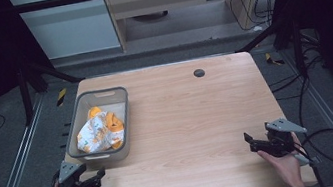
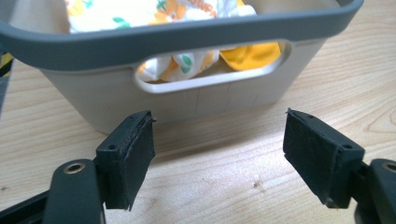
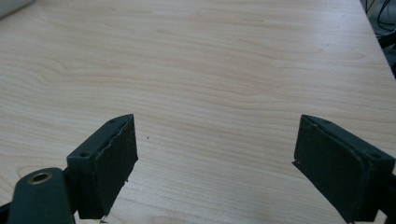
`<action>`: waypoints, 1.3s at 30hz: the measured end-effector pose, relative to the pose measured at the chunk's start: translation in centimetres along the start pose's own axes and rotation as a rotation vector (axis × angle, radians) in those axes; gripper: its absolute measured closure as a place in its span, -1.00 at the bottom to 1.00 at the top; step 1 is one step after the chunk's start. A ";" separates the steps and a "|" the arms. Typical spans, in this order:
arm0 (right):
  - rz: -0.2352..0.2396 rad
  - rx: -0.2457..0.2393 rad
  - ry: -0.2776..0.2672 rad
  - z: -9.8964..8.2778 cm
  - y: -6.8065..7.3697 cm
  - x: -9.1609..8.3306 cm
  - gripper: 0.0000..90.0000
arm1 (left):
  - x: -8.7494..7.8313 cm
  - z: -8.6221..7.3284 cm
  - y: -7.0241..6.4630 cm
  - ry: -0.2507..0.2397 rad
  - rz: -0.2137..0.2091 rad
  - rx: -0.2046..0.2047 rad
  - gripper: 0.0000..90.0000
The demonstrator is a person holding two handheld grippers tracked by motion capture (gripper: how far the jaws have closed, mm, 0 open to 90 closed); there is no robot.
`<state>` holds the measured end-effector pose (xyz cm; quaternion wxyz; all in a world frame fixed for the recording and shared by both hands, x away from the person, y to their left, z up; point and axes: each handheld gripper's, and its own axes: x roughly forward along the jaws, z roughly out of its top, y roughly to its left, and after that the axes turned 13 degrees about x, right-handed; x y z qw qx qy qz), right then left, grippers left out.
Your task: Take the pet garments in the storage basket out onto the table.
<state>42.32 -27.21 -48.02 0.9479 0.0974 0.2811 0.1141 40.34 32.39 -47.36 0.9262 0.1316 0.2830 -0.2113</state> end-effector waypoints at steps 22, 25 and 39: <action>-0.016 -0.035 0.024 -0.3 -0.1 0.7 -0.69 | -2.0 1.5 0.6 -0.099 0.030 -0.044 -0.47; -0.017 -0.036 0.026 -0.3 0.0 0.7 -0.70 | -2.2 1.9 0.6 -0.107 0.033 -0.042 -0.47; -0.014 -0.051 0.042 -0.5 0.2 1.0 -0.70 | -2.7 3.4 1.0 -0.120 0.034 -0.039 -0.47</action>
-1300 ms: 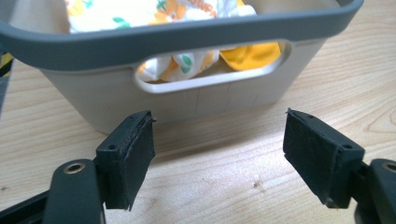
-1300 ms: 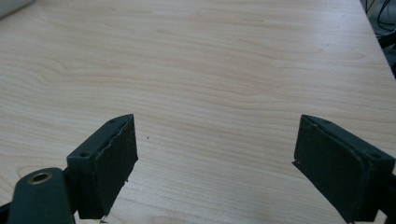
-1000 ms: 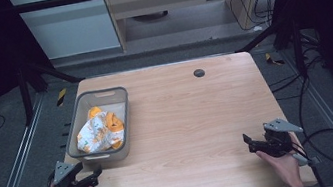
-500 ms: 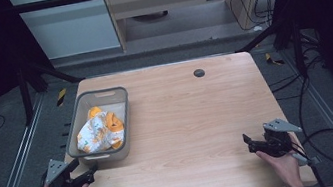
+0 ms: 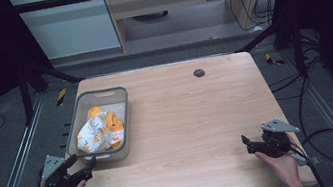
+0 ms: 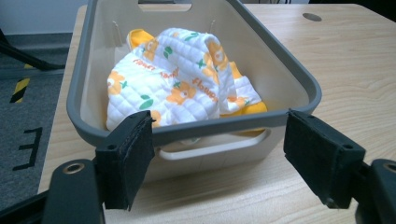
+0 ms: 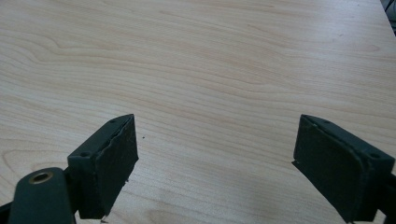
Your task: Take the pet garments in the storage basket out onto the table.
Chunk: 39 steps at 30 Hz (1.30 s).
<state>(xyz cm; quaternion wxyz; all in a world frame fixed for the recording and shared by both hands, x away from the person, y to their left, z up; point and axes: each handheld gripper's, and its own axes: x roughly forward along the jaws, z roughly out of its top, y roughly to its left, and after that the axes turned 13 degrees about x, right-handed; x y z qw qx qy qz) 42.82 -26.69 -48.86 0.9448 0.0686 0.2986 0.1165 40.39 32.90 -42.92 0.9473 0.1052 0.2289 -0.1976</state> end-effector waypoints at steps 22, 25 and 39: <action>-0.003 0.000 0.008 0.0 -0.1 0.0 -0.70 | 0.9 3.5 1.1 -0.035 -0.003 0.022 -0.49; -0.005 -0.002 0.008 -0.1 -0.2 0.0 -0.70 | 1.4 4.1 1.3 -0.031 -0.014 0.022 -0.49; 0.000 -0.004 0.016 -0.1 -0.3 0.1 -0.69 | 2.9 6.6 2.0 0.012 -0.023 0.036 -0.50</action>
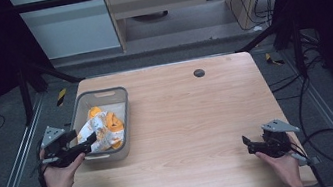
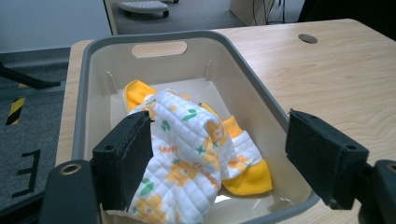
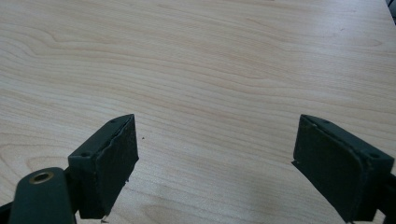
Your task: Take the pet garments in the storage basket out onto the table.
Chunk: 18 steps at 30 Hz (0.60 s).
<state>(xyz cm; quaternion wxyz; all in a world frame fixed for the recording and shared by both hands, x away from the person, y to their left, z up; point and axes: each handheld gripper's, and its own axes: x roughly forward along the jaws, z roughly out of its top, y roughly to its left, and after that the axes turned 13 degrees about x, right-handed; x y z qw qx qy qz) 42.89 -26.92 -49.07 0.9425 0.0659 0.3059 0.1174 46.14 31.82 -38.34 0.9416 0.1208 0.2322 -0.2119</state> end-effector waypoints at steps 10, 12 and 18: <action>0.006 0.001 0.007 0.0 0.0 0.0 -0.69 | 1.7 1.4 0.6 0.065 -0.002 0.020 -0.50; 0.008 0.002 0.008 0.0 0.0 0.1 -0.69 | 1.9 1.6 0.7 0.078 -0.005 0.024 -0.50; 0.015 0.008 0.017 0.0 0.0 0.1 -0.69 | 2.7 2.5 0.8 0.110 -0.006 0.030 -0.51</action>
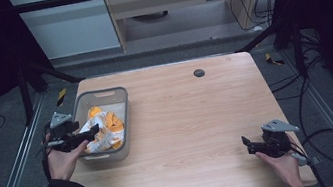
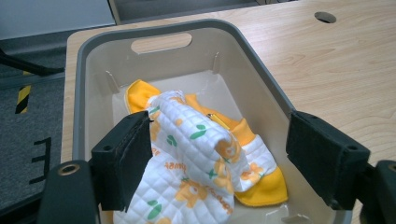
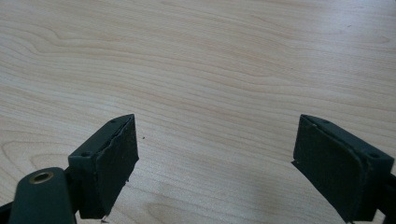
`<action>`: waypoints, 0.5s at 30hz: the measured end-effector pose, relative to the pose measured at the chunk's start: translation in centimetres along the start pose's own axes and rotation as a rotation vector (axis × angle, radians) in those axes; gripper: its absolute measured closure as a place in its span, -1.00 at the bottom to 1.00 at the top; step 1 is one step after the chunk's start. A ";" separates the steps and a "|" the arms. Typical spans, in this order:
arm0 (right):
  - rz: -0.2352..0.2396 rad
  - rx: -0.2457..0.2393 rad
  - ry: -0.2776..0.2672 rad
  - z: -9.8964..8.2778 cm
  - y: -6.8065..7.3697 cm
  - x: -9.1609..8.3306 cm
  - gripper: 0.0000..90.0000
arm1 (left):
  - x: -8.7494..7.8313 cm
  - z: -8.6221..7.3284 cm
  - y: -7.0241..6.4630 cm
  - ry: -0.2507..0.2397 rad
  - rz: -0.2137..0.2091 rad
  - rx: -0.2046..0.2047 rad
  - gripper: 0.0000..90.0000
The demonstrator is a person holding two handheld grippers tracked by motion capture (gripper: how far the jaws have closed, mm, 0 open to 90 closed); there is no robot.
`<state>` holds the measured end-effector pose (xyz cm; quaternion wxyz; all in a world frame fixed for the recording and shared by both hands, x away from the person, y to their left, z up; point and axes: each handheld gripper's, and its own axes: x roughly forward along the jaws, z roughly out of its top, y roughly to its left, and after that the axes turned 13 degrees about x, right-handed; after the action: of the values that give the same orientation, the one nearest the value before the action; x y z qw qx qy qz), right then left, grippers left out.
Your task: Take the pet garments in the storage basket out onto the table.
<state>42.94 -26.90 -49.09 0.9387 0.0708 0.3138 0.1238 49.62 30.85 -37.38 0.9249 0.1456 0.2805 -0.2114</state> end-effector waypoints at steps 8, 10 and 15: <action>0.003 -0.008 0.003 0.0 0.0 0.1 -0.69 | 1.1 0.8 0.4 0.063 -0.009 0.009 -0.52; 0.004 -0.009 0.004 0.0 0.0 0.1 -0.69 | 1.3 0.9 0.4 0.076 -0.009 0.015 -0.52; 0.007 -0.011 0.008 0.0 0.0 0.1 -0.69 | 2.1 1.3 0.5 0.122 -0.017 0.016 -0.53</action>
<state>43.03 -26.88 -49.21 0.9375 0.0663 0.3164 0.1289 52.02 30.16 -37.50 0.9030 0.1634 0.3359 -0.2122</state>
